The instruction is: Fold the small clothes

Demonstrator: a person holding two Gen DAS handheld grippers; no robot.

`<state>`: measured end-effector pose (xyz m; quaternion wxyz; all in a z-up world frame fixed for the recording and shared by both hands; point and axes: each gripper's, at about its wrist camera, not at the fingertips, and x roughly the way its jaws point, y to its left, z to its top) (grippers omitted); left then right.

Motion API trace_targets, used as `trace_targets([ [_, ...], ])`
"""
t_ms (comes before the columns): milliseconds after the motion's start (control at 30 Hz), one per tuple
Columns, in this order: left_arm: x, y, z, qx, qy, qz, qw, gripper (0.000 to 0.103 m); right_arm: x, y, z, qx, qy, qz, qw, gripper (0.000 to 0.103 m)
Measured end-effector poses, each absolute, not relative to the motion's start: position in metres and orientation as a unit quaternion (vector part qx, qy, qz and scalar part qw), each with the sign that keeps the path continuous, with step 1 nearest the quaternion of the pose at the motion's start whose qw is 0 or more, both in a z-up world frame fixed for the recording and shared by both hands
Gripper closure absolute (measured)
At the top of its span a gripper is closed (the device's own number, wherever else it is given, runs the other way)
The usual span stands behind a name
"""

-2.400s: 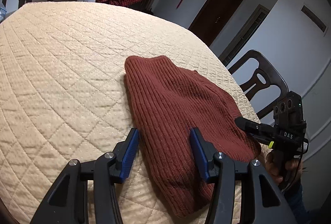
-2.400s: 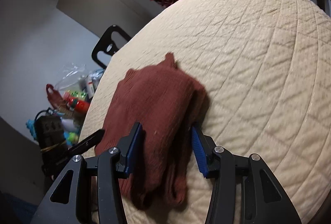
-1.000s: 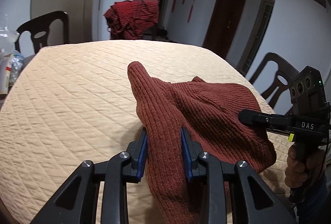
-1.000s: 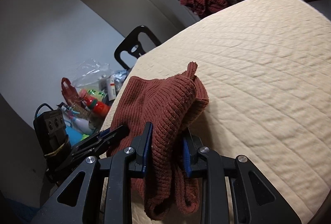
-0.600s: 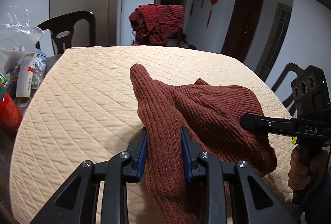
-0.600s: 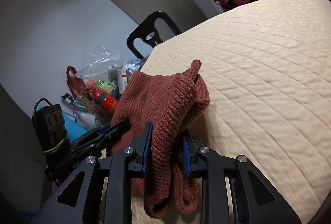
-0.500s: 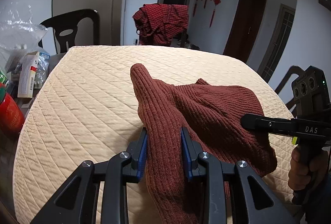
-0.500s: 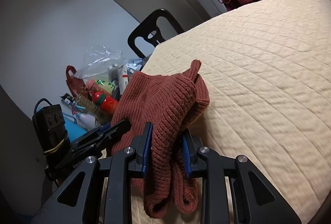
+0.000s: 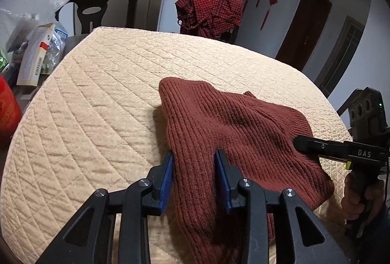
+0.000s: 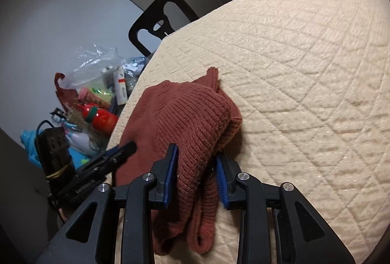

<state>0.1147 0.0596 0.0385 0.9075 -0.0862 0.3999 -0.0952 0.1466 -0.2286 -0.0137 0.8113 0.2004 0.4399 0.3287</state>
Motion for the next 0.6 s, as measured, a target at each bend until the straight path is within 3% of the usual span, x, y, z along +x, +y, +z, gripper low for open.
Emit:
trace_targets([
  [267, 0.093, 0.047, 0.068, -0.056, 0.351, -0.075, 0.932, 0.066, 0.14, -0.223, 0.028, 0.133, 0.367, 0.292, 0.873, 0.072],
  [467, 0.124, 0.041, 0.044, -0.042, 0.385, -0.066, 0.92, 0.066, 0.172, -0.198, -0.006, 0.079, 0.43, 0.265, 0.859, 0.073],
  [600, 0.117, 0.037, 0.047, -0.037, 0.382, -0.058, 0.922, 0.066, 0.163, -0.202, -0.002, 0.074, 0.419, 0.267, 0.865, 0.073],
])
